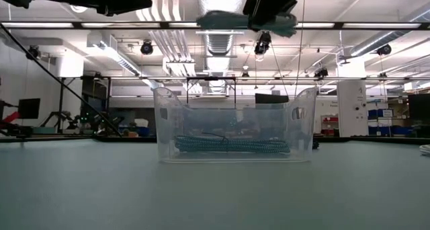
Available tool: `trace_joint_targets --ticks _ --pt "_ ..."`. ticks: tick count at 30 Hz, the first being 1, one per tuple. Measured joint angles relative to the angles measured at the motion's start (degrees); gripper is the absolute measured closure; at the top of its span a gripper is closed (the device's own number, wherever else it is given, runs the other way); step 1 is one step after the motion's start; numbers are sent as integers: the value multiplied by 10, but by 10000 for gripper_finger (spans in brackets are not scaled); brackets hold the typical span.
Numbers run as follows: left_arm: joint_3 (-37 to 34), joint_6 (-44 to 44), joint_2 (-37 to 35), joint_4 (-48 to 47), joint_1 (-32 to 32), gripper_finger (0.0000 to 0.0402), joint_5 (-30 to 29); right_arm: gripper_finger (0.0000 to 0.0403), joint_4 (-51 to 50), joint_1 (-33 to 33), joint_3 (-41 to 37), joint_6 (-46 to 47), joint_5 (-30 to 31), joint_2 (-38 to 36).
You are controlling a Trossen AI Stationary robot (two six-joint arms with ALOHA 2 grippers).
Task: Pick and place USB-C Cables
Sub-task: Put the top white charger cable into the transparent bin
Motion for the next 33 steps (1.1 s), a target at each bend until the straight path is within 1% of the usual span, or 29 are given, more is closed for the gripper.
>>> trace_joint_targets --ticks 10,22,26,33 --pt "0 1 12 4 0 352 0 374 3 -23 0 -28 0 1" --pt "0 2 20 14 0 352 0 374 5 -30 0 -46 1 17" --pt "0 2 19 15 0 352 0 374 6 -31 -1 -37 21 16" --pt "0 2 19 14 0 352 0 374 5 -32 -3 -36 26 21"
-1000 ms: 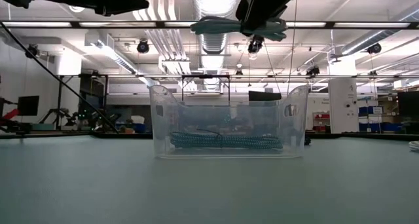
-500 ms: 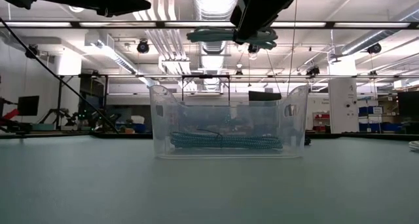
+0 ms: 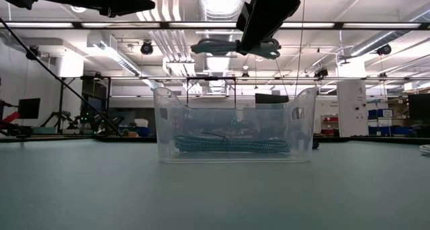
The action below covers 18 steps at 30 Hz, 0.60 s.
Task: Pick and place USB-C Cables
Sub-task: Put the top white charger cable into the transparent bin
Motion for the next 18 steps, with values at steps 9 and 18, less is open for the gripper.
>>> trace_joint_targets --ticks 9,18 --pt "0 0 0 0 0 352 0 374 -3 0 0 -10 0 33" --pt "0 0 0 0 0 352 0 374 -3 -8 -1 -15 5 35"
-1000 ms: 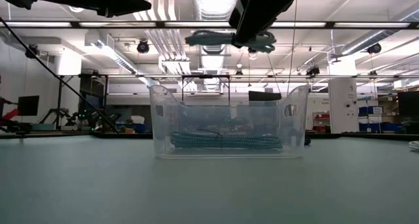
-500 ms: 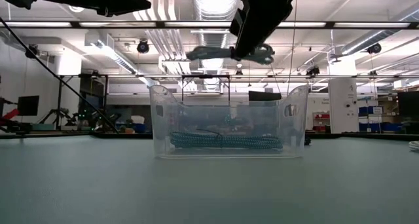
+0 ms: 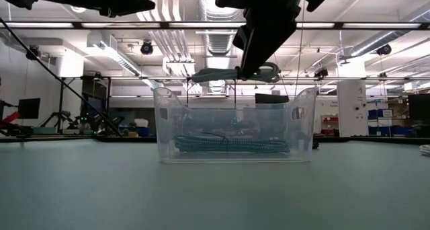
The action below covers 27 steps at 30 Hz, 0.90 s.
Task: Pick and place USB-C Cables
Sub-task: Put the top white charger cable into the transparent bin
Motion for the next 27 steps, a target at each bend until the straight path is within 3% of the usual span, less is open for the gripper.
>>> trace_joint_targets --ticks 27 --pt "0 0 0 0 0 352 0 374 72 -11 -43 13 0 0"
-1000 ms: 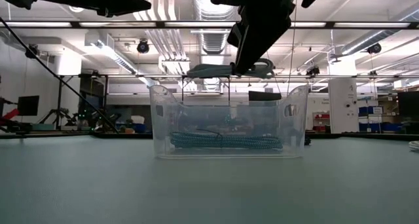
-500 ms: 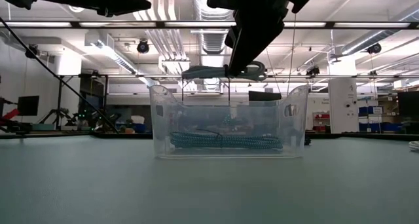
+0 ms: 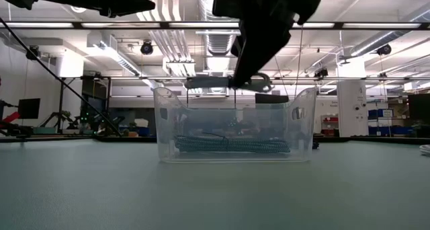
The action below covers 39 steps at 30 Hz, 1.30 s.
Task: Pick and place USB-C Cables
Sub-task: Put the top white charger cable into the transparent bin
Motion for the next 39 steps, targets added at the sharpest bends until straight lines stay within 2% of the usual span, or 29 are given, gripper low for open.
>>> trace_joint_targets --ticks 15,39 --pt "0 0 0 0 0 352 0 374 39 -9 -43 8 0 0" --pt "0 0 0 1 0 352 0 374 111 -24 -45 5 -3 15"
